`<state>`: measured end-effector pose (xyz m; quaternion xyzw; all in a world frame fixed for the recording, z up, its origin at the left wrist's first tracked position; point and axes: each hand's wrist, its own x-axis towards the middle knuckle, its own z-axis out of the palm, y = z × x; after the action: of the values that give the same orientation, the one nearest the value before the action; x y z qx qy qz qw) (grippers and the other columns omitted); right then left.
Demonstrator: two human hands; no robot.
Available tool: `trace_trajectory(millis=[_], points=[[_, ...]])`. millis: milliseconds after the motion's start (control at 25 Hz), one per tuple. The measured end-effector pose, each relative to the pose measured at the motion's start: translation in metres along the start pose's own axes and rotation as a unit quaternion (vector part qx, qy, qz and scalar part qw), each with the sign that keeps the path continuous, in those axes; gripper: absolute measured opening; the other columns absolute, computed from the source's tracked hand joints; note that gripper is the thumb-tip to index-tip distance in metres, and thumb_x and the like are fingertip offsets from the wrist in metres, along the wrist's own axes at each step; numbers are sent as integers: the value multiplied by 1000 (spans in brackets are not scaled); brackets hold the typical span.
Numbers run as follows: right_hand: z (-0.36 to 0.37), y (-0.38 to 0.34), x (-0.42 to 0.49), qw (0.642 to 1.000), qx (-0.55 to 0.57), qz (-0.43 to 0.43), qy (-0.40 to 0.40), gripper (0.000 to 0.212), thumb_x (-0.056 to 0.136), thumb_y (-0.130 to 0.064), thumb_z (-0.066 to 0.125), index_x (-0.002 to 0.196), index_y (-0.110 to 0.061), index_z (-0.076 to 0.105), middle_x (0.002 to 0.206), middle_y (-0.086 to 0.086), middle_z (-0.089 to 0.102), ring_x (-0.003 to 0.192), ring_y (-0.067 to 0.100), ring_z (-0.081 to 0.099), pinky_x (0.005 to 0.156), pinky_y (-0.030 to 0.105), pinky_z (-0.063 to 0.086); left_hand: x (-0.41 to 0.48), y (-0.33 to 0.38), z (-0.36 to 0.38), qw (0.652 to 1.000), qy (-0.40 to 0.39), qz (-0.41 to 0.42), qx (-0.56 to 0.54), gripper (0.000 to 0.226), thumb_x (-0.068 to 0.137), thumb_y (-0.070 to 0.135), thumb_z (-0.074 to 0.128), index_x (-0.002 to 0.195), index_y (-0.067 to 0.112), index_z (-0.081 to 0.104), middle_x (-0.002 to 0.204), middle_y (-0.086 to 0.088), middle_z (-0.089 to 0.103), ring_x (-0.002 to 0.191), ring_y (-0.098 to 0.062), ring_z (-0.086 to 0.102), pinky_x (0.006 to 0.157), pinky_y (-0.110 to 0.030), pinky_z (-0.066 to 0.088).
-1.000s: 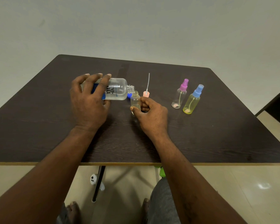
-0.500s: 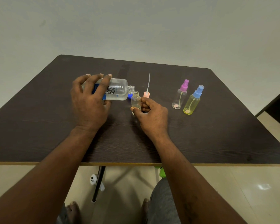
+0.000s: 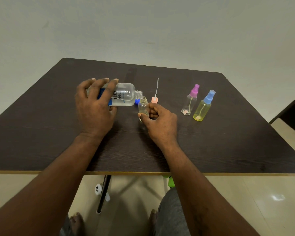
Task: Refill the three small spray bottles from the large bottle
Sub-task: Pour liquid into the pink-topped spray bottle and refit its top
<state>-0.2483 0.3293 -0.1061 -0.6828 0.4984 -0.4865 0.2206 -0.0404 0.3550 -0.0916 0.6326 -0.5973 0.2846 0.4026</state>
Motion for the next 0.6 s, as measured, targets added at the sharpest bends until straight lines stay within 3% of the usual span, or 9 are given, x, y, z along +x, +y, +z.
trace_trajectory(millis=[600], points=[[-1, -3, 0, 1000, -8, -3, 1, 40, 83, -22, 88, 120, -20, 76, 71, -38, 56, 79, -23, 62, 71, -1, 46, -1, -2, 2, 1000, 2, 4, 7, 68, 84, 22, 78, 148, 26, 55, 145, -3, 56, 132, -34, 42, 99, -51, 49]])
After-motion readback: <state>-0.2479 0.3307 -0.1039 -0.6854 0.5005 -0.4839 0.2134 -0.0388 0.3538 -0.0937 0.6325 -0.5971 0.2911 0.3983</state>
